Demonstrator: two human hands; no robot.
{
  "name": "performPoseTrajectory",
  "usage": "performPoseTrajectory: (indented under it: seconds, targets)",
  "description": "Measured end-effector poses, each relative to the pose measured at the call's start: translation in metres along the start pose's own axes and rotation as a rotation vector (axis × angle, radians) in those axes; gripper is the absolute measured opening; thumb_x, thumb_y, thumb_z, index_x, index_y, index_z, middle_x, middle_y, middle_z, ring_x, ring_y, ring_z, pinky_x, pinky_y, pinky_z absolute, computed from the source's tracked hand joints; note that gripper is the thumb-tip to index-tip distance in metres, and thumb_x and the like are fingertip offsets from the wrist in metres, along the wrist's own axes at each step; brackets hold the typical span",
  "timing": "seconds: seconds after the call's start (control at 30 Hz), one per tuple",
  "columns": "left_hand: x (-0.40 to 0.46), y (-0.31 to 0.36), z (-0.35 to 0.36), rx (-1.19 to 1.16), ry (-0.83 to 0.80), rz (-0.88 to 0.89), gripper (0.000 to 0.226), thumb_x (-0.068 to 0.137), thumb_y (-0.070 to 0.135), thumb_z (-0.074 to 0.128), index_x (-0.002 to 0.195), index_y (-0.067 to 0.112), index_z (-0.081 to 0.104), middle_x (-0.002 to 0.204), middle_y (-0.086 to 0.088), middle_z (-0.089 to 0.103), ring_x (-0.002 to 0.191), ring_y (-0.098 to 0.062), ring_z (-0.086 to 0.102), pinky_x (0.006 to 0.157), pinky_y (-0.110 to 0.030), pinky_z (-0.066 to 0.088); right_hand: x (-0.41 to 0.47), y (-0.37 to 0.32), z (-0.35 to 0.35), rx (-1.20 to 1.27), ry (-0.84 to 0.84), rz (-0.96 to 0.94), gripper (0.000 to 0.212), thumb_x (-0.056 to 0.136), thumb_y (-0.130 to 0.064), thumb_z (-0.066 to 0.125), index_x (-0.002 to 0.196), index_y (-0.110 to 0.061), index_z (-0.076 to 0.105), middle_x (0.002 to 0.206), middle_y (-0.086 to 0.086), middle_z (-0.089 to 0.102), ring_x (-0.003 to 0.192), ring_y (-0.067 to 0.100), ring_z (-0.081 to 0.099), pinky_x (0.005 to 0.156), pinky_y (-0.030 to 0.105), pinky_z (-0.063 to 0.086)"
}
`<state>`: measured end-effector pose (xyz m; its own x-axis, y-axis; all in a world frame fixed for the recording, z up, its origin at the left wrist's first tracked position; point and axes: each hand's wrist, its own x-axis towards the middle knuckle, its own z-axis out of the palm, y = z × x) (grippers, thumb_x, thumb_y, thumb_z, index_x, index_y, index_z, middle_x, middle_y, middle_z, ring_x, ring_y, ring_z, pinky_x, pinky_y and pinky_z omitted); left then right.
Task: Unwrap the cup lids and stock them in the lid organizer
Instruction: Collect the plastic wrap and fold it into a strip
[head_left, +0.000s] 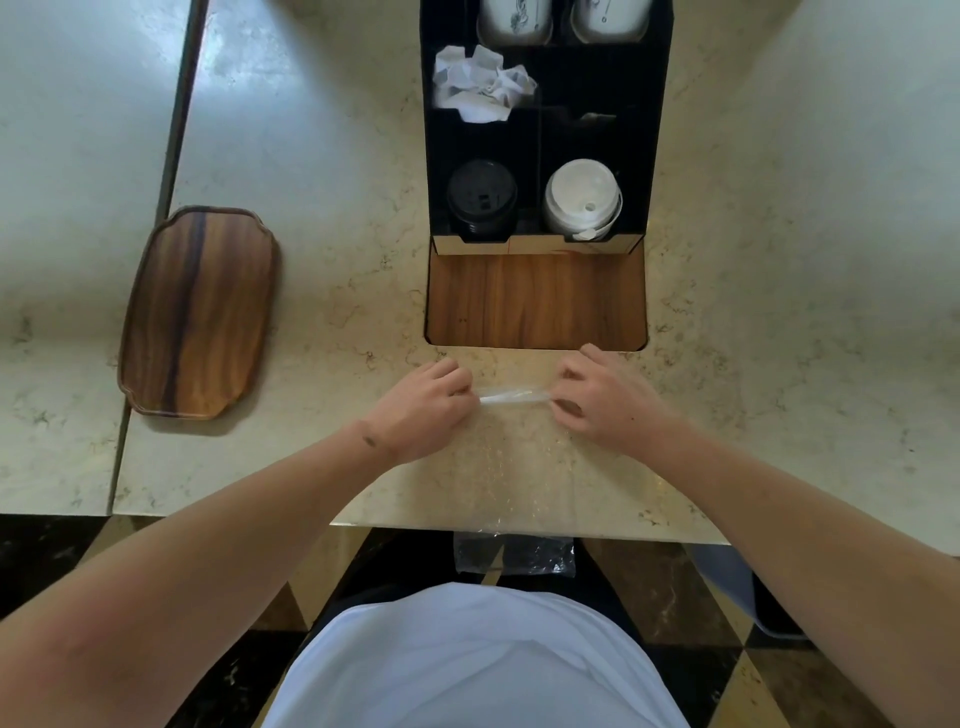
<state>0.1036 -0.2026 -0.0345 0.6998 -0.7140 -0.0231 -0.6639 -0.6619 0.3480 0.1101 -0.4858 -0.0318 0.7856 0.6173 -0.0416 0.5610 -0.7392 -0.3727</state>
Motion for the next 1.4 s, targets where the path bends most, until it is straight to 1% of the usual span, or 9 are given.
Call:
performPoseTrajectory:
  seconds: [0.17,0.27,0.4,0.5,0.73,1.03,1.17,1.23,1.4]
  targets:
    - [0.001,0.004,-0.005,-0.080,0.044,-0.166,0.017,0.095,0.021,0.068,0.084,0.014,0.079,0.087,-0.004,0.062,0.085,-0.025,0.053,0.074,-0.035,0.050,-0.005,-0.006,-0.004,0.031,0.011,0.070,0.027,0.099,-0.032,0.057,0.094,-0.018,0.080,0.097,0.001,0.065,0.087,0.018,0.053,0.077,0.037,0.051]
    - [0.013,0.007,-0.006,-0.155,0.020,-0.340,0.012,0.093,0.017,0.070,0.086,0.008,0.075,0.092,-0.006,0.066,0.093,-0.026,0.056,0.078,-0.035,0.051,0.006,-0.011,-0.004,0.079,-0.057,0.167,0.016,0.095,-0.029,0.064,0.087,-0.018,0.074,0.093,-0.002,0.064,0.088,0.018,0.053,0.078,0.035,0.049]
    - [0.026,0.001,-0.005,-0.232,-0.067,-0.463,0.015,0.094,0.017,0.067,0.109,0.014,0.067,0.106,-0.002,0.066,0.102,-0.022,0.055,0.082,-0.028,0.042,0.018,-0.008,-0.004,0.179,-0.145,0.266,0.007,0.091,-0.023,0.066,0.097,-0.018,0.063,0.088,-0.006,0.057,0.087,0.018,0.051,0.075,0.030,0.041]
    - [0.028,-0.003,-0.007,-0.232,-0.111,-0.414,0.010,0.095,0.015,0.065,0.104,0.016,0.070,0.104,-0.001,0.065,0.100,-0.021,0.054,0.083,-0.028,0.044,0.022,-0.007,-0.003,0.178,-0.200,0.252,0.007,0.094,-0.025,0.063,0.096,-0.020,0.067,0.090,-0.006,0.056,0.088,0.015,0.048,0.074,0.027,0.036]
    - [0.008,-0.005,-0.008,-0.085,-0.009,-0.120,0.012,0.095,0.007,0.065,0.084,0.006,0.069,0.086,-0.008,0.067,0.085,-0.028,0.059,0.075,-0.040,0.054,0.012,-0.012,-0.010,0.094,-0.210,0.121,0.009,0.094,-0.014,0.058,0.087,-0.014,0.064,0.087,-0.001,0.063,0.081,0.018,0.056,0.068,0.031,0.048]
    - [-0.006,-0.008,0.003,0.079,0.023,0.057,0.013,0.083,-0.001,0.077,0.088,0.010,0.070,0.090,-0.004,0.064,0.087,-0.026,0.058,0.077,-0.040,0.053,-0.008,-0.015,0.000,0.045,-0.008,-0.016,0.015,0.091,-0.003,0.065,0.077,-0.009,0.064,0.080,0.004,0.055,0.067,0.015,0.041,0.054,0.031,0.039]
    - [-0.013,-0.008,0.004,0.084,0.027,0.027,0.013,0.087,0.005,0.076,0.098,0.012,0.074,0.097,-0.004,0.065,0.092,-0.027,0.058,0.079,-0.040,0.053,-0.013,-0.010,0.010,0.103,-0.011,0.022,0.002,0.090,-0.012,0.072,0.089,-0.013,0.074,0.090,0.002,0.058,0.075,0.008,0.039,0.060,0.028,0.040]
    - [-0.017,-0.004,0.004,0.051,0.030,-0.018,0.010,0.095,0.018,0.068,0.101,0.013,0.075,0.107,-0.003,0.067,0.099,-0.027,0.059,0.081,-0.042,0.053,-0.018,-0.010,0.013,0.152,-0.017,0.062,0.014,0.094,-0.021,0.066,0.098,-0.013,0.077,0.096,0.002,0.059,0.078,0.007,0.041,0.064,0.028,0.044]
    - [-0.005,0.010,-0.006,-0.093,0.036,-0.257,0.019,0.097,0.028,0.067,0.098,0.015,0.081,0.111,-0.003,0.069,0.099,-0.026,0.056,0.082,-0.041,0.053,-0.016,-0.020,0.013,0.217,0.022,0.274,0.010,0.091,-0.021,0.072,0.093,-0.015,0.080,0.095,-0.001,0.064,0.086,0.013,0.055,0.075,0.023,0.038]
